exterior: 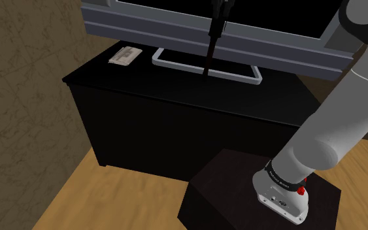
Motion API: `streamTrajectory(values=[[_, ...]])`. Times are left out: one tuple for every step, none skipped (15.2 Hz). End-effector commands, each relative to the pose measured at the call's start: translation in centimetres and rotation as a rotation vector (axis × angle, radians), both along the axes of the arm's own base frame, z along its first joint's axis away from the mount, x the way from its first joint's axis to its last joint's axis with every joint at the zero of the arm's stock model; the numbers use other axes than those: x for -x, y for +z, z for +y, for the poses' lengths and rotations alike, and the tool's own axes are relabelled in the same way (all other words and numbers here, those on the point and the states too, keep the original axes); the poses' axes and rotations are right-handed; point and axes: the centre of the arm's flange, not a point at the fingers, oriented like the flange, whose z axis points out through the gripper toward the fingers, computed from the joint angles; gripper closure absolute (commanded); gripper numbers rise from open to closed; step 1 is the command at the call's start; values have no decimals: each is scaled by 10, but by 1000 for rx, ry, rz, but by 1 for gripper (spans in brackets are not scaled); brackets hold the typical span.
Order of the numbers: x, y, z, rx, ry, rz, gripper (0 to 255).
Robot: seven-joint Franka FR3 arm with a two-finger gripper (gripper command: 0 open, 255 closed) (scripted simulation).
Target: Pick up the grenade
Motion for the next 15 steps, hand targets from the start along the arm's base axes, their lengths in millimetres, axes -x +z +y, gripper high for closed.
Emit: streamTrajectory(values=[[0, -2, 0, 0, 0, 0, 0], [0, -2, 0, 0, 0, 0, 255], [0, -2, 0, 0, 0, 0, 255], [0, -2, 0, 0, 0, 0, 255], [0, -2, 0, 0, 0, 0, 255], [0, -2, 0, 0, 0, 0, 255], [0, -2, 0, 0, 0, 0, 255], [0, -2, 0, 0, 0, 0, 255], [0, -2, 0, 0, 0, 0, 255], [0, -2, 0, 0, 0, 0, 255], [0, -2, 0, 0, 0, 0, 255], [0, 3, 0, 0, 0, 0, 255], [0, 8, 0, 0, 0, 0, 255], [0, 14, 0, 0, 0, 0, 255], [0, 19, 0, 0, 0, 0, 255]])
